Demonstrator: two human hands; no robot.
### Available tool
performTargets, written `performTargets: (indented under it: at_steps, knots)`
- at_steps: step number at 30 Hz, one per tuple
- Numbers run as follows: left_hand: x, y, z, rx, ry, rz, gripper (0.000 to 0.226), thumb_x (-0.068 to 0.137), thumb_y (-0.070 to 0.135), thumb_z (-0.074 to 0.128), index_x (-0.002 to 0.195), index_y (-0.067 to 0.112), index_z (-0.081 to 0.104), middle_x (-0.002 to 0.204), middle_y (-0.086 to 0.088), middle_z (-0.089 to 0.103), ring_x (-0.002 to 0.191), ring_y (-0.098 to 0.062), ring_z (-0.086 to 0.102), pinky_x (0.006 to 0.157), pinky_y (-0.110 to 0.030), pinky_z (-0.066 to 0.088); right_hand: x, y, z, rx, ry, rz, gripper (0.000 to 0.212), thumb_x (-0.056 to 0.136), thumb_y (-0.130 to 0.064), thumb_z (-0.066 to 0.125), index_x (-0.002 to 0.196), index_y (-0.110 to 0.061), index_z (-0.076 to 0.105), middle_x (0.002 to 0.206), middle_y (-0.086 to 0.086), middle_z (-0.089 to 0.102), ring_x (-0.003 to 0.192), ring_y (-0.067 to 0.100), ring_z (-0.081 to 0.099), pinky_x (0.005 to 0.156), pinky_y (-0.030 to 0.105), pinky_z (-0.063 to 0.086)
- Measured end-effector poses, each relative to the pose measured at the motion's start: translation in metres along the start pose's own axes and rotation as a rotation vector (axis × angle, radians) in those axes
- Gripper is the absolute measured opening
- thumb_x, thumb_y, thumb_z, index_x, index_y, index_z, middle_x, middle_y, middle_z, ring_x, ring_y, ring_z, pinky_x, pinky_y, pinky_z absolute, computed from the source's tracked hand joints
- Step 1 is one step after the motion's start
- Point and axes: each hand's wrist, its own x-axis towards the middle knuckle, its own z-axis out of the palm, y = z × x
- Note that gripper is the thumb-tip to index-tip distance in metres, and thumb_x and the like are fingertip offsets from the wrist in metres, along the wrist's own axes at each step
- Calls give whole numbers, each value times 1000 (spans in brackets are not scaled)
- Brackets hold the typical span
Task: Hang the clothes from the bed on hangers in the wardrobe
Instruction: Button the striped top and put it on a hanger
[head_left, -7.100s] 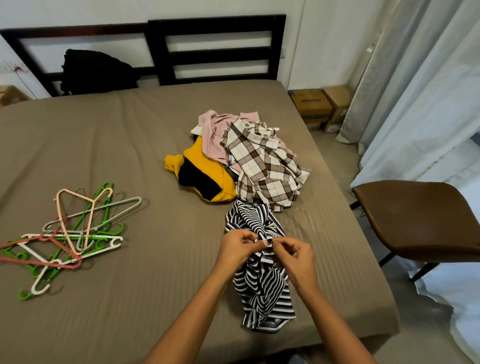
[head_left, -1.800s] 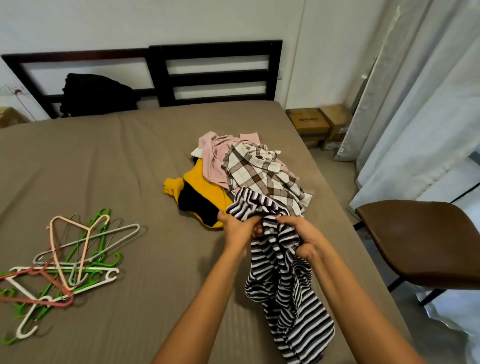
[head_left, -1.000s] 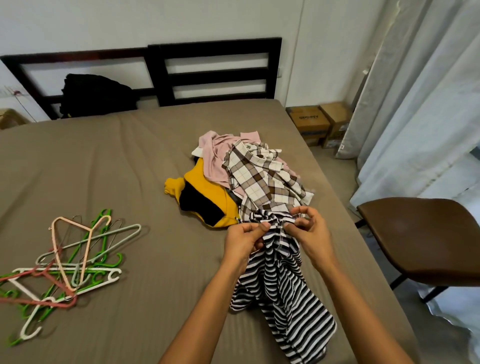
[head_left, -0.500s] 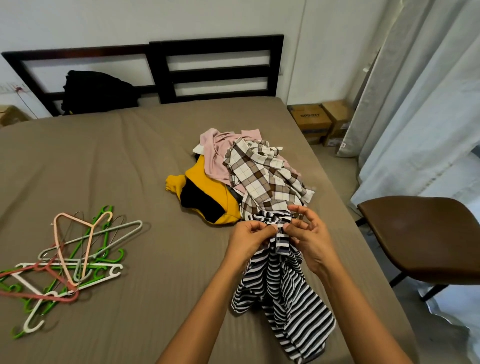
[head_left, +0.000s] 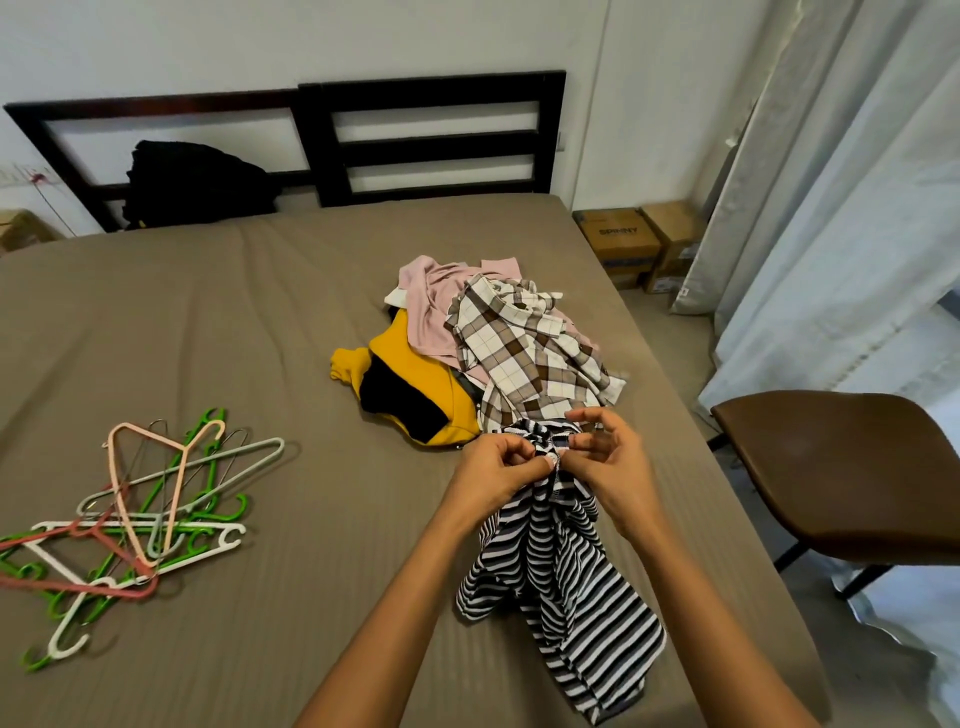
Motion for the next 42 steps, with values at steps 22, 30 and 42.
performTargets:
  at_steps: [22, 30, 42]
  knots:
    - [-9, 3, 3, 222, -49, 91, 19, 81, 18, 69, 67, 16, 57, 57, 5, 46, 54, -6, 39, 50, -17, 33, -18, 7, 3, -476, 62, -283, 35, 81, 4, 64, 111, -12, 59, 81, -15, 55, 76, -5, 56, 66, 5, 45]
    - [-12, -1, 5, 204, -36, 65, 20, 81, 22, 70, 75, 4, 61, 60, 3, 47, 59, -10, 42, 58, -28, 37, -21, 13, -5, -509, -18, -280, 40, 81, 1, 66, 116, -17, 57, 89, 1, 63, 83, 10, 64, 74, 18, 55]
    - [-13, -2, 6, 195, -82, 60, 18, 80, 23, 72, 68, 20, 58, 59, 7, 46, 59, -10, 43, 58, -28, 37, -22, 11, -10, -154, -46, -16, 37, 75, 10, 69, 104, -10, 59, 86, 5, 61, 81, 12, 61, 72, 20, 54]
